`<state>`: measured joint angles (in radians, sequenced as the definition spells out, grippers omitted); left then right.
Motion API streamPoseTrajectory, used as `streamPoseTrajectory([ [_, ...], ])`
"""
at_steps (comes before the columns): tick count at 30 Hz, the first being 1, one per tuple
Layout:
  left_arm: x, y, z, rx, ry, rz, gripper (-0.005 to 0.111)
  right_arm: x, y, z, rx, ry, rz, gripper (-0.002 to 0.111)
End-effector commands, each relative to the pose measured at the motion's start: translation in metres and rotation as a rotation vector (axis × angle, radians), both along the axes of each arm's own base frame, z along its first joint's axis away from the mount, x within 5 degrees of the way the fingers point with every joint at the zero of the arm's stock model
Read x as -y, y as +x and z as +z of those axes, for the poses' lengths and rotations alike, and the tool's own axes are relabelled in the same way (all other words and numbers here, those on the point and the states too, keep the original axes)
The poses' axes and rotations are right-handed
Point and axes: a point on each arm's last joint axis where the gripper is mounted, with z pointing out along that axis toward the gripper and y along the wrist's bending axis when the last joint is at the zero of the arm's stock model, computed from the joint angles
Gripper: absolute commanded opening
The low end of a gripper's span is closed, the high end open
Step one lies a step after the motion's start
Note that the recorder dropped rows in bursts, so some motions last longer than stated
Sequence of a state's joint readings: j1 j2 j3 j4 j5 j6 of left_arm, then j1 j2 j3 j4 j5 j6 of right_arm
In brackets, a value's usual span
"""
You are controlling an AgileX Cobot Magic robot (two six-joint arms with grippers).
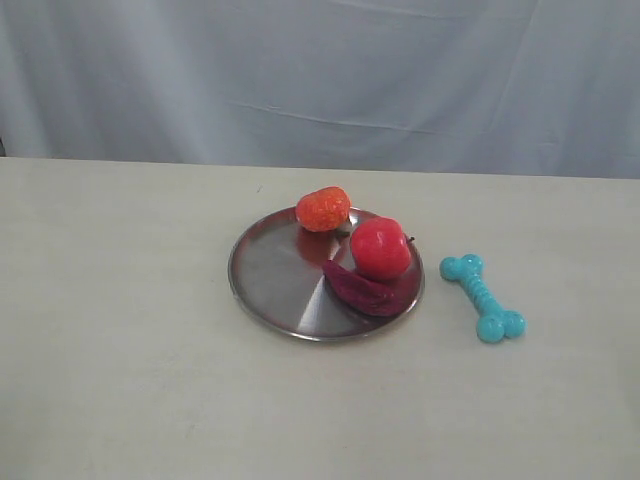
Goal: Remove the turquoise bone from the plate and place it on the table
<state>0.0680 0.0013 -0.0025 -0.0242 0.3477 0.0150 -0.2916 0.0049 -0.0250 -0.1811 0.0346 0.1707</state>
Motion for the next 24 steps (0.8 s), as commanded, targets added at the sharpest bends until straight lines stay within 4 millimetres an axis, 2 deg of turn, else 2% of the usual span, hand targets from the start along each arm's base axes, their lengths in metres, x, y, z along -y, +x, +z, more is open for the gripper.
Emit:
streamPoseTrajectory([
  [1, 0.0004, 0.0001, -0.0003, 0.004, -0.005, -0.007, 0.0, 0.0004, 0.0007, -0.0074, -0.01, 0.007, -0.004, 0.0],
  [24, 0.0004, 0.0001, -0.0003, 0.004, -0.005, -0.007, 0.0, 0.0014, 0.0006, -0.0129, -0.075, 0.001, -0.016, 0.0],
])
